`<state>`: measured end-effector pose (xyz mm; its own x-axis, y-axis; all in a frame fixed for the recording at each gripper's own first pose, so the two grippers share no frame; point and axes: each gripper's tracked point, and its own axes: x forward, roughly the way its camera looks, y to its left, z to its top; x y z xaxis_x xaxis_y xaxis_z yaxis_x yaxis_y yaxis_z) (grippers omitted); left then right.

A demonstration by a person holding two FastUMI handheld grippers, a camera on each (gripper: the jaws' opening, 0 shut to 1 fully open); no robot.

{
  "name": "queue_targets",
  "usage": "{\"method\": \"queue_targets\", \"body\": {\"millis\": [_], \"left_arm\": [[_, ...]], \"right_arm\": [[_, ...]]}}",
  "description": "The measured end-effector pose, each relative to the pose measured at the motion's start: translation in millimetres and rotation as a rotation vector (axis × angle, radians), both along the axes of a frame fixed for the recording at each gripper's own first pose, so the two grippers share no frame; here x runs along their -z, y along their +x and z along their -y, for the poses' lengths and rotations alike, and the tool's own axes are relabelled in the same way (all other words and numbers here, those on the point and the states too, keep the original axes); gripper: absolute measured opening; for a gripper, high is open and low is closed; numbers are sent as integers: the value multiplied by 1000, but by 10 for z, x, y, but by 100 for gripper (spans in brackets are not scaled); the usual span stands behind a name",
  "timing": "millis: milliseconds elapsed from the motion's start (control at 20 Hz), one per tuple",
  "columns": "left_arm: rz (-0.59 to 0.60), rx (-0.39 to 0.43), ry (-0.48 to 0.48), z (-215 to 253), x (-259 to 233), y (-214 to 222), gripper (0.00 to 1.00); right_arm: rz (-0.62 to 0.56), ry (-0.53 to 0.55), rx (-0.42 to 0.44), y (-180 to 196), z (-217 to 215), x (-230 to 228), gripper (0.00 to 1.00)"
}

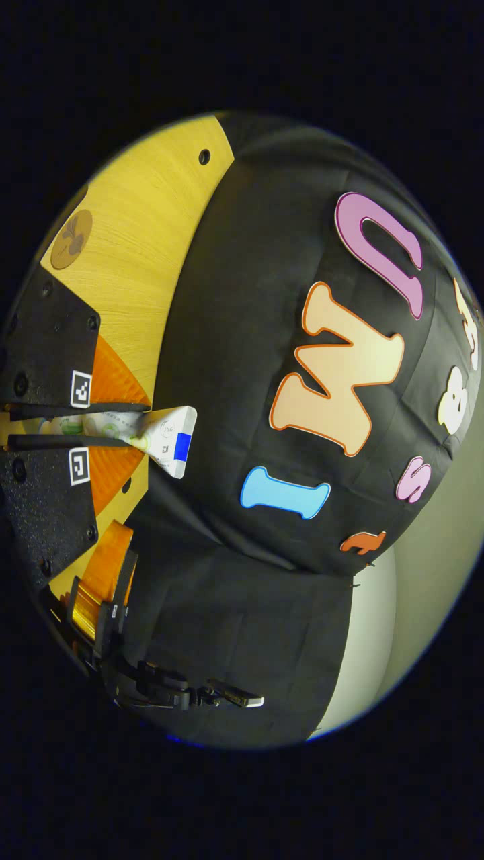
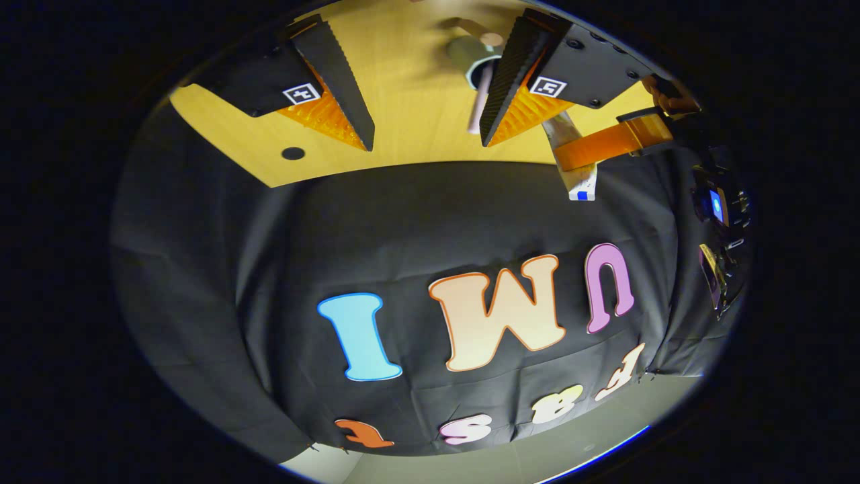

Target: Put the toothbrush and toothpaste on the desktop into the cup, then pick up the cup and place it on the coaster on the desktop.

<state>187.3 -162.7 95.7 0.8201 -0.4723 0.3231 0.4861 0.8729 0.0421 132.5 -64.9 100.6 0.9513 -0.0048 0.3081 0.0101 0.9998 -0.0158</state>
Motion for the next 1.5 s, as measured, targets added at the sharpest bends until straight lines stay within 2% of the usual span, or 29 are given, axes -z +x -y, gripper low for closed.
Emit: {"method": "queue_targets", "body": {"millis": [250, 350, 550, 600, 650, 700, 750, 850, 1100, 1150, 1200, 1250, 1500], "left_arm": [[-14, 18, 54, 164, 218, 88, 10], [-13, 3, 85, 172, 299, 119, 13], [-41, -6, 129, 224, 466, 143, 23], [-42, -1, 130, 232, 491, 93, 28], [-35, 1, 120, 238, 460, 53, 37], [-26, -7, 106, 214, 426, 22, 46], [-15, -17, 100, 184, 382, -25, 69], [14, -54, 107, 90, 300, -87, 94], [55, -119, 110, -250, 86, -332, 95], [57, -146, 114, -361, 61, -377, 95], [57, -174, 119, -474, 29, -424, 95], [55, -201, 124, -587, 16, -473, 95], [10, -354, 121, -1225, 40, -744, 94]], "right_arm": [[-23, 54, 63, -187, 404, 175, 97], [-34, 55, 84, -228, 500, 251, 97], [-39, 51, 92, -303, 524, 299, 97], [-40, 48, 94, -309, 519, 304, 92], [-40, 47, 95, -325, 517, 304, 97], [-42, 48, 94, -339, 499, 308, 97], [-40, 50, 91, -359, 477, 297, 97], [-44, 40, 84, -380, 406, 285, 97], [-61, -2, 35, -472, 111, 254, 97], [-75, -12, 20, -469, 35, 261, 92], [-90, -20, 1, -460, -55, 277, 97], [-106, -33, -21, -450, -151, 311, 97], [-265, -101, -124, -297, -599, 619, 97]]}}
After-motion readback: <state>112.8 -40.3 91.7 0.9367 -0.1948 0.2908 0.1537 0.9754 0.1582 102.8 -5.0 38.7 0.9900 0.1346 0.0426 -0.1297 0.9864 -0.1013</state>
